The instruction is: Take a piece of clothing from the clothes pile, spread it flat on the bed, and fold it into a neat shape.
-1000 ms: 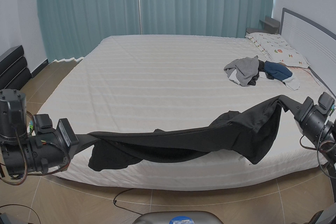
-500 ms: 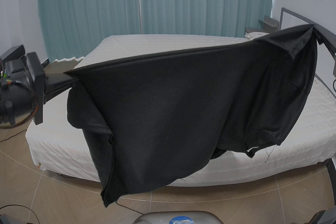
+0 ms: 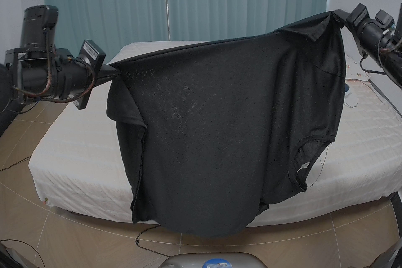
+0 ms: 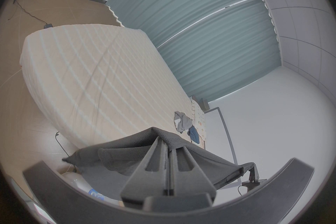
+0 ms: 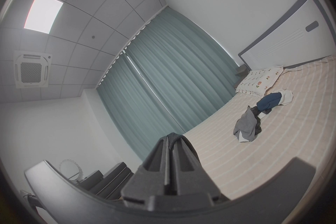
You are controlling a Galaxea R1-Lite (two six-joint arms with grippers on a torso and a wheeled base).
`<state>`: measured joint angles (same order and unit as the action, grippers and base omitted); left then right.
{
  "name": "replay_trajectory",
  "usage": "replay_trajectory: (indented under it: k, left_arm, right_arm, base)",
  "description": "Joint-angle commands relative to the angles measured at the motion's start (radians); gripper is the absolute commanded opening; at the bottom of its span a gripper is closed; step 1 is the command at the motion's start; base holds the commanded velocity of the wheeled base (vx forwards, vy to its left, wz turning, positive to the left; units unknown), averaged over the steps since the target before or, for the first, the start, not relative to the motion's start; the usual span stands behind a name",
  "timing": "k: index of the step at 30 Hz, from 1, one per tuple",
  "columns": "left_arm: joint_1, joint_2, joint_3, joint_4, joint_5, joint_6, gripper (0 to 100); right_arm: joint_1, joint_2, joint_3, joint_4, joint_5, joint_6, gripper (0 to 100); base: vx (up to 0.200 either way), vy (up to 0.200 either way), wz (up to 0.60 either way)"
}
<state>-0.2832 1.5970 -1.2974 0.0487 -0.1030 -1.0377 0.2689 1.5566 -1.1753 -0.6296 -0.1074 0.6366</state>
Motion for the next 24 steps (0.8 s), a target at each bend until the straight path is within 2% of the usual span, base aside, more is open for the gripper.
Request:
replay_trajectory:
  k: [1, 13, 18, 24]
  left_arm:
    - [0.016, 0.175, -0.092, -0.001, 0.0, -0.001, 0]
    - [0.047, 0.357, -0.232, 0.008, -0.001, -0.001, 0]
    - [0.047, 0.409, -0.276, -0.001, 0.0, -0.001, 0]
    - [0.045, 0.466, -0.278, -0.007, 0.0, 0.001, 0]
  right_arm:
    - [-0.01, 0.149, -0.061, -0.001, 0.008, 0.0, 0]
    - [-0.013, 0.309, -0.227, -0.021, 0.015, -0.006, 0]
    - [-0.014, 0.39, -0.336, -0.019, 0.014, -0.046, 0]
    - [-0.01, 0.461, -0.299, -0.024, 0.012, -0.048, 0]
  base:
    - [0.2, 0.0, 0.0]
    - [0.2, 0.0, 0.0]
    - [0.2, 0.0, 0.0]
    - [0.167, 0.0, 0.0]
